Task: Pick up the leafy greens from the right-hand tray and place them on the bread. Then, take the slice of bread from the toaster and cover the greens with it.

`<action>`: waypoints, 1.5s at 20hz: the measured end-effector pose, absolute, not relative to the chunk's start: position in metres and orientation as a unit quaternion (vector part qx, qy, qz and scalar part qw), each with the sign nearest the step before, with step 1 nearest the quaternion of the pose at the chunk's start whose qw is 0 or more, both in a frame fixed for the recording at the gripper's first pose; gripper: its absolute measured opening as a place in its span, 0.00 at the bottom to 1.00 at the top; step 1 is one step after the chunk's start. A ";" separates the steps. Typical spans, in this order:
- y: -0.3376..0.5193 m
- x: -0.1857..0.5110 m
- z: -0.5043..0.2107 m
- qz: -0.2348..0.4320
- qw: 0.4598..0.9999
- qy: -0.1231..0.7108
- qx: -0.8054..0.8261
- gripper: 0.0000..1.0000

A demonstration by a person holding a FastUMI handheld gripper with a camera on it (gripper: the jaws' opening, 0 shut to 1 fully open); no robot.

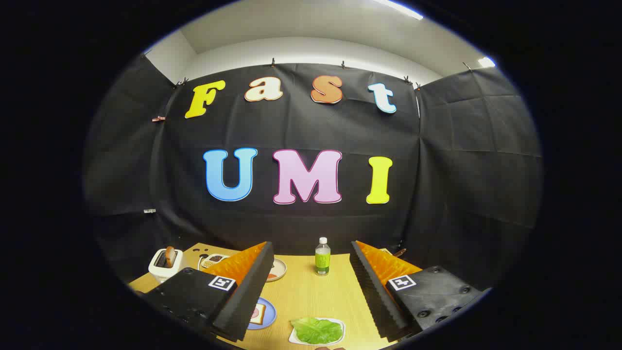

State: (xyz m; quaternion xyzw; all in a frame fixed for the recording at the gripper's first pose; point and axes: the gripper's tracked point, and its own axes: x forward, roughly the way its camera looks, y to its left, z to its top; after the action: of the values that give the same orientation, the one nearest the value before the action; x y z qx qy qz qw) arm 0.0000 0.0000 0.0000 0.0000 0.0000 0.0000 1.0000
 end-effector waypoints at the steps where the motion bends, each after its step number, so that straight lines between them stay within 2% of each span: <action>1: 0.000 0.000 -0.002 0.000 1.000 0.002 0.000 0.98; 17: -0.002 0.011 -0.022 0.002 1.000 0.022 0.009 0.98; 30: -0.001 0.022 -0.128 0.036 0.989 0.143 0.008 0.98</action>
State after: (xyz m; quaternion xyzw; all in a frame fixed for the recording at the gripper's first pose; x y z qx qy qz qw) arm 0.0216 -0.0008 -0.1277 0.0083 0.1425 0.0361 0.9891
